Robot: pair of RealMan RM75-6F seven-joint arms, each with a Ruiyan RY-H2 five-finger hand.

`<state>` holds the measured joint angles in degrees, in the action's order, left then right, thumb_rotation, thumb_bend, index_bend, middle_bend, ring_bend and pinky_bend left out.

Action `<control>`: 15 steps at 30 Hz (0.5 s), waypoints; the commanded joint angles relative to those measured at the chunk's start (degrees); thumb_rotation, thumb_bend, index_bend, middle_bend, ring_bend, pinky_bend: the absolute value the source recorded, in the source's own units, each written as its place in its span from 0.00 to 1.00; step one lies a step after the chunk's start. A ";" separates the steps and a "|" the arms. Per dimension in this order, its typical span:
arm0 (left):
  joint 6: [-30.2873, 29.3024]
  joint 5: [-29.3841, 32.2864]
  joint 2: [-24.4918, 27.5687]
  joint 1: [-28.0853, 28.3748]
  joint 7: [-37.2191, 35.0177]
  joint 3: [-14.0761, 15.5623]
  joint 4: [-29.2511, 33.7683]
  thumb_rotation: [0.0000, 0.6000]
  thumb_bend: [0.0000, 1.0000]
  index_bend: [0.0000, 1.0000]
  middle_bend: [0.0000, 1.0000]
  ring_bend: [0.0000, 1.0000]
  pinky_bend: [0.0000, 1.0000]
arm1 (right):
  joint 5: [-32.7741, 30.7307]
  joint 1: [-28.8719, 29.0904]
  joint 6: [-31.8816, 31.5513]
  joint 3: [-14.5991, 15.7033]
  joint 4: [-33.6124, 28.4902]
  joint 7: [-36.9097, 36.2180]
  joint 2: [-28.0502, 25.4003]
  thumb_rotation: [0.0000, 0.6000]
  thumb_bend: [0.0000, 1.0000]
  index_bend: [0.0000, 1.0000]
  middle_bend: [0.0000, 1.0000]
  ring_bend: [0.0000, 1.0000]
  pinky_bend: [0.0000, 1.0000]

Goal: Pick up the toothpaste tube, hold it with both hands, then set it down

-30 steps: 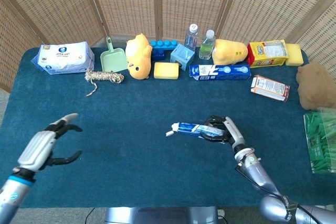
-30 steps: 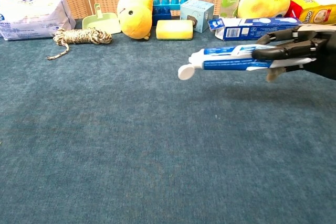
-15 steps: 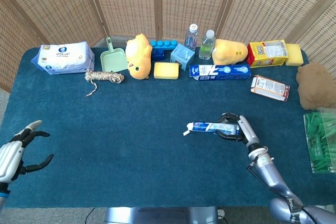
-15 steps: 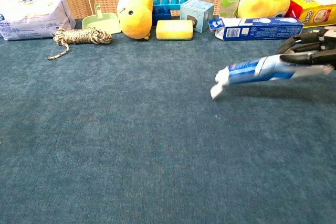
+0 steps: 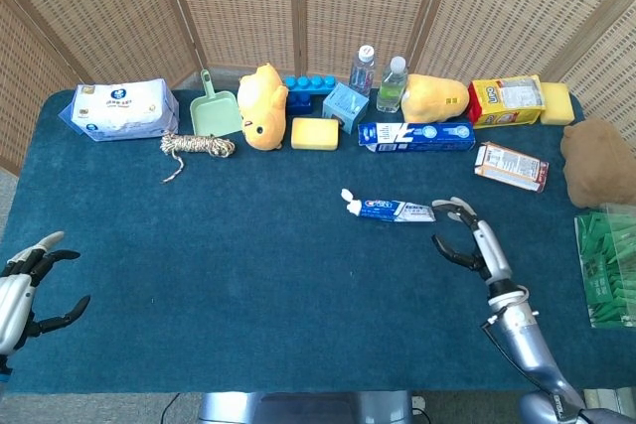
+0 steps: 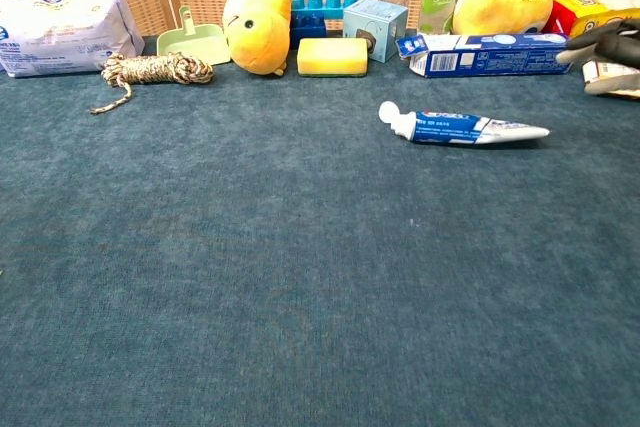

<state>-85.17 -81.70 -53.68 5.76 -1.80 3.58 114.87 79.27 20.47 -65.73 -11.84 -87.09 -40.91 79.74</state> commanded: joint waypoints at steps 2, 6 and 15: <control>-1.00 -0.68 -0.95 -1.25 1.86 0.49 -1.48 0.83 0.24 0.25 0.13 0.12 0.10 | 2.78 -2.42 -5.87 1.41 -1.14 7.49 -0.50 0.97 0.33 0.31 0.25 0.07 0.17; -2.04 -1.04 -1.96 -2.36 4.41 0.82 -3.18 0.83 0.24 0.25 0.13 0.12 0.10 | 4.60 -4.03 -9.92 2.84 -1.87 18.28 -1.16 1.00 0.32 0.33 0.25 0.07 0.17; -3.42 -2.09 -3.09 -4.55 8.58 1.79 -5.94 0.83 0.24 0.22 0.12 0.11 0.09 | 5.12 -6.95 -14.59 5.60 -6.53 45.50 -3.47 1.00 0.29 0.34 0.26 0.07 0.17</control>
<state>-88.54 -83.70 -56.73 1.50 6.10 5.15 109.32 83.89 15.40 -77.58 -7.95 -90.67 -4.34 77.64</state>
